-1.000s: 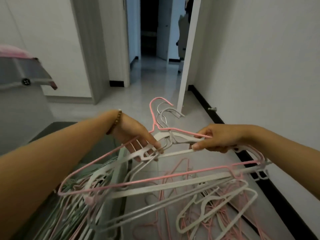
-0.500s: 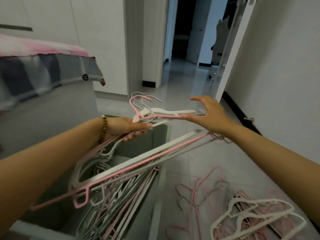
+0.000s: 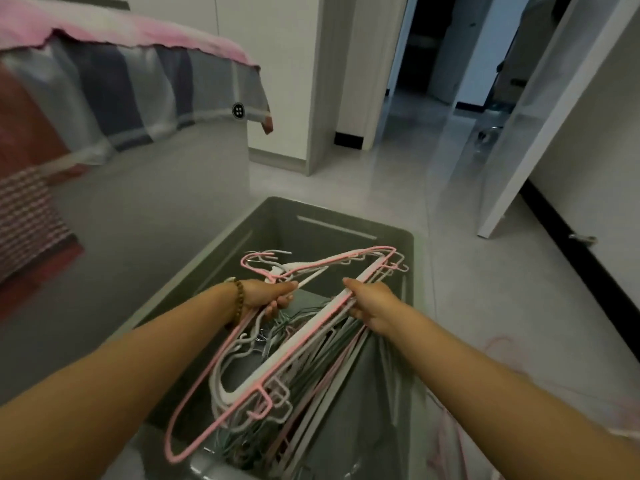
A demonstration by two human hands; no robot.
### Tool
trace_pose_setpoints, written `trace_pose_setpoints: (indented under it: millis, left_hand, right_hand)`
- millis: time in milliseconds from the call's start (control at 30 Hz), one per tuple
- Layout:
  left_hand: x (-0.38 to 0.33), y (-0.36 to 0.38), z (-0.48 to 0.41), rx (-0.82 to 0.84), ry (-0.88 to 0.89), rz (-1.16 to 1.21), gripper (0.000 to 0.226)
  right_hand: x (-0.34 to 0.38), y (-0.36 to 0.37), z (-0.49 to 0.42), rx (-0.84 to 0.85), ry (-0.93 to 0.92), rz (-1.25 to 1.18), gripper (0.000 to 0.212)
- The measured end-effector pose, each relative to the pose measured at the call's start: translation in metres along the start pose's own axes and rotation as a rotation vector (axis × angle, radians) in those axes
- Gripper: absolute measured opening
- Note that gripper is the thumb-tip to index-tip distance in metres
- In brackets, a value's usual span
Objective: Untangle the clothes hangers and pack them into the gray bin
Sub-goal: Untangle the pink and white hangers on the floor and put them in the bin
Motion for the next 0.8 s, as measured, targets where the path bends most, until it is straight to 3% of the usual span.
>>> trace_pose_setpoints:
  millis: [133, 200, 300, 400, 567, 633, 800]
  left_hand:
    - [0.009, -0.007, -0.028, -0.108, 0.014, -0.113, 0.044]
    - [0.014, -0.011, -0.042, -0.183, 0.073, -0.257, 0.051]
    - [0.035, -0.012, -0.061, -0.263, 0.159, -0.394, 0.059]
    - [0.055, -0.014, -0.065, -0.306, 0.102, -0.348, 0.071]
    - [0.052, -0.017, -0.052, -0.319, 0.163, -0.347, 0.061]
    - [0.037, -0.010, -0.041, -0.305, 0.249, -0.341, 0.056]
    - [-0.016, 0.028, -0.007, -0.361, 0.448, -0.427, 0.070]
  right_hand:
    - [-0.020, 0.012, -0.015, 0.041, 0.126, -0.074, 0.012]
    - [-0.033, 0.017, -0.019, 0.028, 0.157, -0.055, 0.024]
    - [-0.050, 0.024, -0.015, 0.101, 0.225, 0.139, 0.033]
    - [-0.053, 0.024, -0.014, 0.164, 0.306, 0.278, 0.041]
    - [-0.046, 0.018, -0.015, 0.185, 0.197, 0.283, 0.054]
    - [-0.038, 0.017, -0.006, 0.248, 0.142, 0.255, 0.049]
    - [0.010, -0.034, 0.021, 0.379, -0.152, 0.040, 0.036]
Point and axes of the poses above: each hand's wrist, its own z-axis away from the middle knuckle, its own y-axis out of the palm, x = y × z, the point moved 2 cm from there along -z, towards the middle knuckle, and after that the axes turned 5 degrees about -x, right-handed, at the moved point
